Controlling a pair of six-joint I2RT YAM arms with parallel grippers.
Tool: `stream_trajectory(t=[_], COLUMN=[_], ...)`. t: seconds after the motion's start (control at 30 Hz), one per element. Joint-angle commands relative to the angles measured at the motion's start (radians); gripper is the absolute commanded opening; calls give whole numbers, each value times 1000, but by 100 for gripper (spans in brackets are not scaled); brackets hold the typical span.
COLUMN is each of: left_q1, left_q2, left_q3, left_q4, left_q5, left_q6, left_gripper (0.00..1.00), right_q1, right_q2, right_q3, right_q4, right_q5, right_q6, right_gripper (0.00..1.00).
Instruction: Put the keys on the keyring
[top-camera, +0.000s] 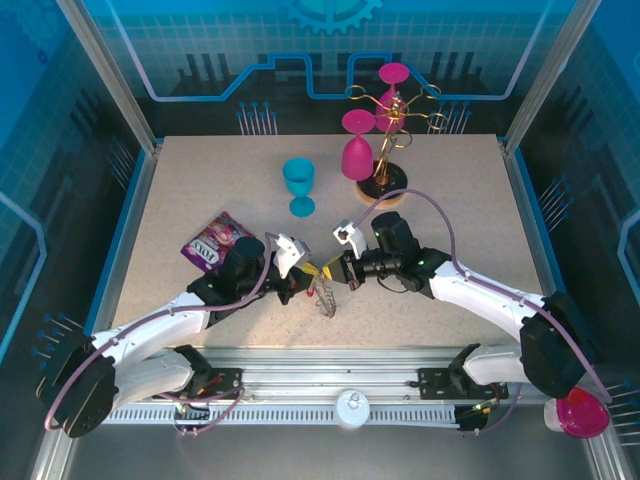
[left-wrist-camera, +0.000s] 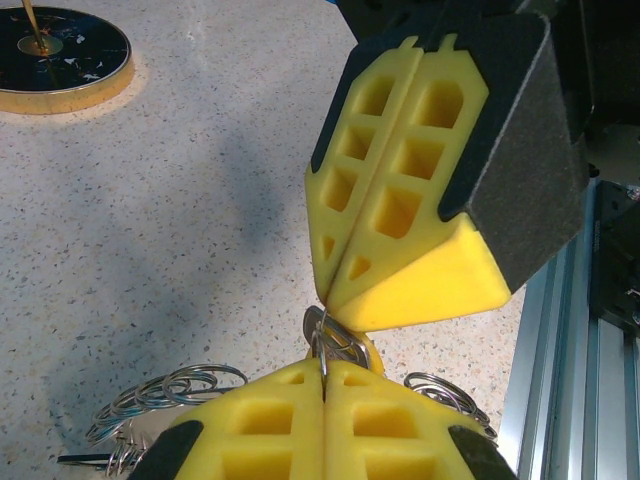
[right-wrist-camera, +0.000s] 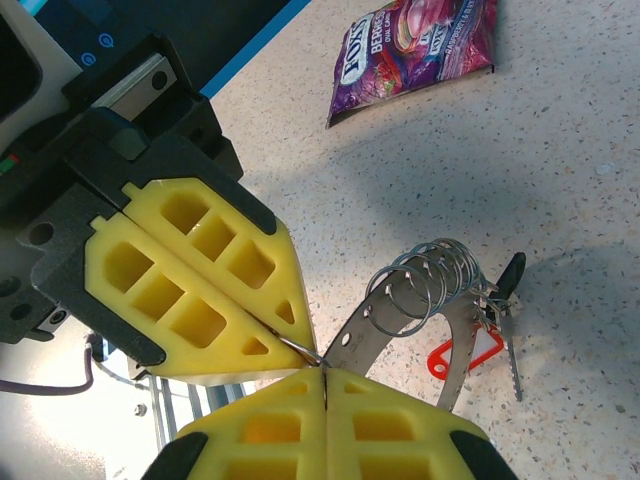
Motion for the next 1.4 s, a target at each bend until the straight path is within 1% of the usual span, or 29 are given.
stream_trajectory(t=[0.0, 0.53, 0.87, 1.37], left_q1=[-3, -3, -3, -3], left_q2=[-10, -8, -7, -8], left_q3=[-10, -22, -29, -36], left_q4=[60, 115, 140, 179], left_q5=[58, 102, 101, 122], left_q6=[-5, 8, 3, 11], left_gripper=[0, 0, 0, 0], right_q1=[-3, 3, 8, 12], right_q2=[-2, 29, 40, 62], right_q3=[16, 37, 40, 70], right_q4=[31, 26, 35, -1], right_q5=[35, 60, 53, 70], right_q6=[19, 41, 55, 64], right_gripper=[0, 0, 0, 0])
